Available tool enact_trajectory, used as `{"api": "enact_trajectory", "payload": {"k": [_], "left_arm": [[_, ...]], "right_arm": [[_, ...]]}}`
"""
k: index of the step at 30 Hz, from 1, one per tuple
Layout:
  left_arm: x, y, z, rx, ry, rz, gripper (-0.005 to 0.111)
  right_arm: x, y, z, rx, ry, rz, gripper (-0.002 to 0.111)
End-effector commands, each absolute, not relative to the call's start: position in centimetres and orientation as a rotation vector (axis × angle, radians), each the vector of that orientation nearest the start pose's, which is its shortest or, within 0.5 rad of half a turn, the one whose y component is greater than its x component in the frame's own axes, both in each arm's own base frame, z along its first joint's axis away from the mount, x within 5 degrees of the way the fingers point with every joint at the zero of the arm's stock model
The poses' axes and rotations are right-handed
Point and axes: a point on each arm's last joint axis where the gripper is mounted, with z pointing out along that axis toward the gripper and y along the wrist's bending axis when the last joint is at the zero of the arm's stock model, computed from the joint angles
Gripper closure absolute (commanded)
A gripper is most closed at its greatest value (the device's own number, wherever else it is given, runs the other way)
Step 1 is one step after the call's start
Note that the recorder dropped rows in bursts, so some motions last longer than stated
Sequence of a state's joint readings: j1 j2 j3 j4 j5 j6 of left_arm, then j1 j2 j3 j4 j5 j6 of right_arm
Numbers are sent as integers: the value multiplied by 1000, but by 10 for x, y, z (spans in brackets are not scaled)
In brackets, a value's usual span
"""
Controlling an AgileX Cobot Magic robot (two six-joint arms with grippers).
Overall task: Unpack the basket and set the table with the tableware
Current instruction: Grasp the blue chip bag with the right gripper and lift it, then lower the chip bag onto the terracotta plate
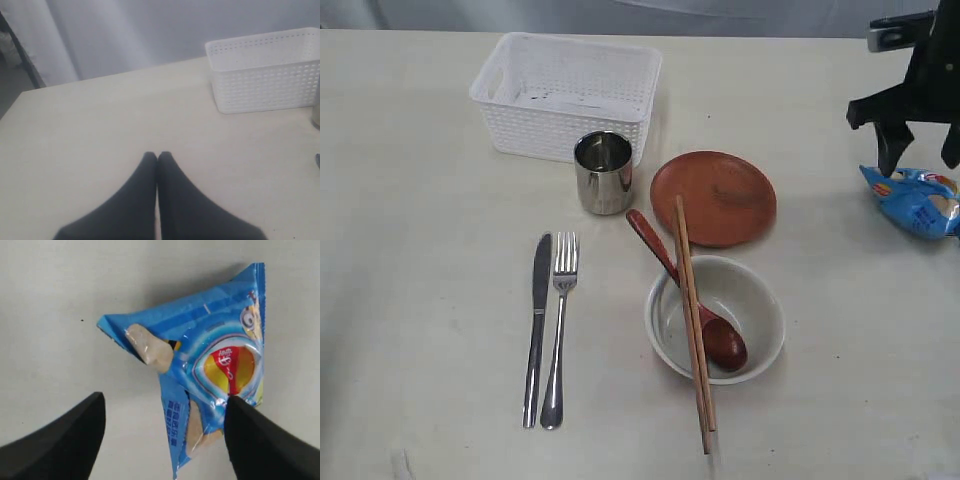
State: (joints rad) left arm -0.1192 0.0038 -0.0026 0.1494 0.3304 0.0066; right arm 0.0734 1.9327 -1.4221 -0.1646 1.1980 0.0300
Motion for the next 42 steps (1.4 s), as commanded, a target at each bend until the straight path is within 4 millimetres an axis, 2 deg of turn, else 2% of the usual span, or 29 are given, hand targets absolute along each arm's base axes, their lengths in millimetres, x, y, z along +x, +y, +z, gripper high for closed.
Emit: {"api": "enact_trajectory", "payload": {"k": [1, 12, 14, 16, 19, 22, 25, 27, 29, 31, 33, 35, 39, 42], "left_arm": [[54, -3, 185, 206, 1789, 51, 107], [54, -3, 185, 206, 1789, 51, 107], [54, -3, 185, 206, 1789, 51, 107], [54, -3, 185, 206, 1789, 51, 107], [54, -3, 185, 206, 1789, 51, 107], [54, -3, 185, 206, 1789, 51, 107], [54, -3, 185, 206, 1789, 51, 107], [54, -3, 185, 206, 1789, 51, 107], [54, -3, 185, 206, 1789, 51, 107], [54, -3, 185, 206, 1789, 51, 107], [54, -3, 185, 206, 1789, 51, 107], [54, -3, 185, 206, 1789, 51, 107], [54, -3, 185, 206, 1789, 51, 107], [54, -3, 185, 206, 1789, 51, 107]], "right_arm": [[368, 10, 195, -190, 3136, -284, 44], [370, 9, 152, -229, 3230, -313, 44], [371, 9, 148, -231, 3235, -313, 47], [371, 9, 146, -242, 3242, -313, 56], [372, 9, 145, -271, 3242, -311, 79], [370, 9, 146, -299, 3259, -310, 108], [369, 12, 151, -296, 3252, -296, 108], [370, 19, 165, -315, 3209, -278, 108], [371, 32, 186, -344, 3140, -255, 108], [373, 56, 211, -420, 3045, -244, 108], [370, 83, 222, -517, 2985, -232, 108], [365, 111, 225, -612, 2948, -201, 108], [353, 164, 217, -749, 2882, -76, 108], [350, 183, 209, -793, 2850, -26, 108]]}}
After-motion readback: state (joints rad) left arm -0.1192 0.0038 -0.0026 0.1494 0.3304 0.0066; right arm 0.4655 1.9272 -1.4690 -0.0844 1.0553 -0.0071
